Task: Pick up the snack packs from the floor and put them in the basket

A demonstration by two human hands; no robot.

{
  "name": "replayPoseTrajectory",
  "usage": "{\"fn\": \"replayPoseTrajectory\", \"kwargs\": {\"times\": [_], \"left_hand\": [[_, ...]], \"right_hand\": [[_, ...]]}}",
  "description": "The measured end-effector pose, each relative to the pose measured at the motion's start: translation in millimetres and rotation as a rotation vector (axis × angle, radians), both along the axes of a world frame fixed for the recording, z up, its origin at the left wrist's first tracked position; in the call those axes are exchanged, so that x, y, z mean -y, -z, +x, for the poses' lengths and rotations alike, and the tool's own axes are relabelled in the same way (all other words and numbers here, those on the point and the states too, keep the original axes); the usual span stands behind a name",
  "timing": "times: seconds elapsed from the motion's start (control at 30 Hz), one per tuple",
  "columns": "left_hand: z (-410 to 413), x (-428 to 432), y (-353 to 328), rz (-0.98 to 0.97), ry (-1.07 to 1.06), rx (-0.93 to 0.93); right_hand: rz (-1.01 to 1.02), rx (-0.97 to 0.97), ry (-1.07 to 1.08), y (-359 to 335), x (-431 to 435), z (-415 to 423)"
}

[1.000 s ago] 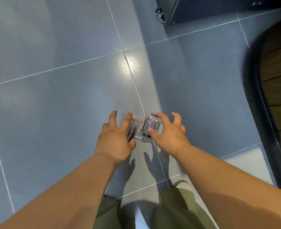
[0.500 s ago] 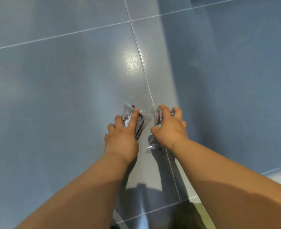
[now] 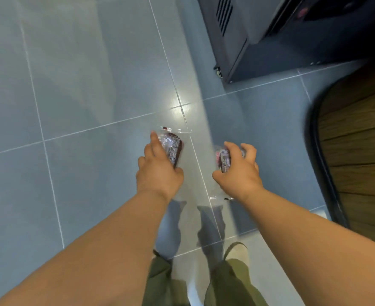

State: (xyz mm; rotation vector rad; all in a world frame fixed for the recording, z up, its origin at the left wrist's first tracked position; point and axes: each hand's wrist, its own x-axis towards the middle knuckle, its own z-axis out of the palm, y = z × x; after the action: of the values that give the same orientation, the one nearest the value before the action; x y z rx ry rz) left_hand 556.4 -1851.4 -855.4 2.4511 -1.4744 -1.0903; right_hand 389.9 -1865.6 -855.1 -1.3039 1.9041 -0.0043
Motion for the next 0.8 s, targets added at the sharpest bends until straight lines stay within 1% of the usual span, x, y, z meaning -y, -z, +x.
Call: {"fn": "replayPoseTrajectory", "kwargs": {"times": [0.07,0.23,0.37,0.47,0.57,0.8], "left_hand": [[1.2,4.7,-60.6,-0.019,-0.014,-0.017],[-1.2,-12.2,-202.3,-0.044,-0.007,-0.03],[-7.6,-38.3,-287.1,-0.074,-0.073,-0.053],[-15.1,-63.8,-332.0,-0.08,-0.115,-0.079],[-27.3,-89.5,-367.3,-0.065,-0.135,-0.06],[-51.2,-120.1,-410.7,-0.095,-0.108,-0.046]], "right_hand": [[-0.045,0.0,0.04,-57.5,-0.4,0.0],[-0.069,0.043,0.185,-194.1,-16.9,10.7],[-0.137,0.086,0.19,-286.1,-41.7,17.5],[-0.133,0.105,0.168,-336.3,-65.6,14.3],[-0.156,0.138,0.167,-370.6,-89.4,6.4],[-0.262,0.172,0.252,-424.6,-112.5,-17.1]]}}
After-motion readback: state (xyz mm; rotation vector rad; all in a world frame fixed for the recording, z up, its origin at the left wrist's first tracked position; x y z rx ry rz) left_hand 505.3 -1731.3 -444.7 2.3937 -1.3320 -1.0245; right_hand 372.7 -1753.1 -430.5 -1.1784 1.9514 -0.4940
